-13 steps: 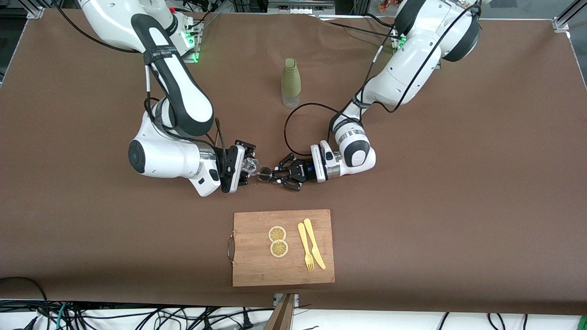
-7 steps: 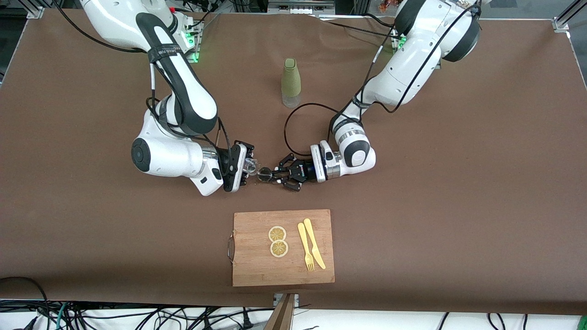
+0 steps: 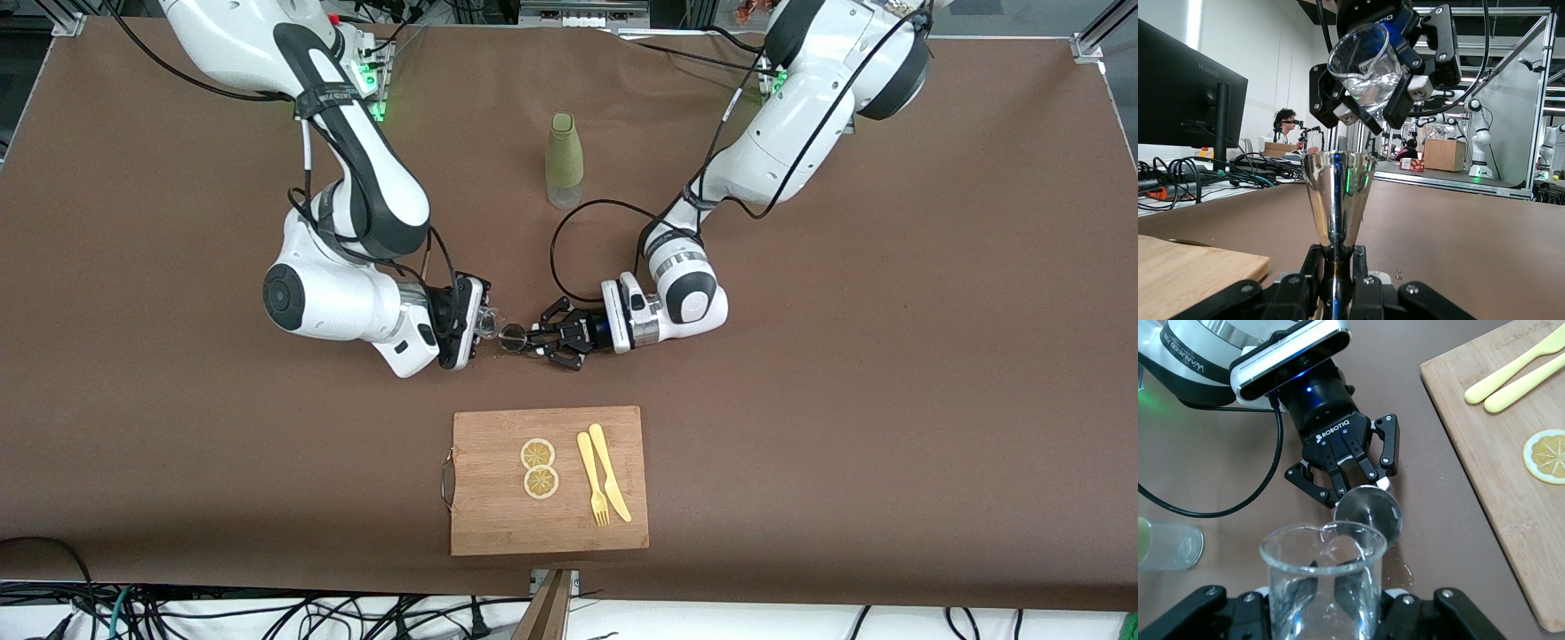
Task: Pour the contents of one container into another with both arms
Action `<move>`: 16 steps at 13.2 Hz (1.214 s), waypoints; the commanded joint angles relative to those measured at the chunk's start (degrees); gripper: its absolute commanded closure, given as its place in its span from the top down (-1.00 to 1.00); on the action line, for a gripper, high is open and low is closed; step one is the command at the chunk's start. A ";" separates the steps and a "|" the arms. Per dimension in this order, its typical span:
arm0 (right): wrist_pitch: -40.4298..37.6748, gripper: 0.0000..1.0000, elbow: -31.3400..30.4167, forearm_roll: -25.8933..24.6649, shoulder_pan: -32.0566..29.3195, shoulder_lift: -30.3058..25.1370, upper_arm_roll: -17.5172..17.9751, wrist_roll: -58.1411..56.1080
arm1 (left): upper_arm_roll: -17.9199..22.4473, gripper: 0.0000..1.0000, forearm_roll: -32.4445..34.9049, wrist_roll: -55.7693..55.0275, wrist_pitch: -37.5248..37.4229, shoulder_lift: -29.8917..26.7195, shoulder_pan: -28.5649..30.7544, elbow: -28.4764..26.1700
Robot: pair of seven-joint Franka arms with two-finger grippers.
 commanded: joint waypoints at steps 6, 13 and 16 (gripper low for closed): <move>1.20 -0.63 0.01 -5.36 1.68 -0.74 -0.24 3.88 | -0.61 -1.00 -2.59 4.04 1.87 0.59 -0.75 1.71; 1.28 -0.63 0.01 -5.46 1.60 -0.74 -0.24 3.88 | -0.61 -1.00 -2.59 3.95 1.79 0.50 -0.66 1.71; 1.37 -0.63 0.01 -5.02 1.60 -0.74 -0.24 3.96 | -0.52 -1.00 -2.59 3.95 1.79 0.50 -0.66 1.62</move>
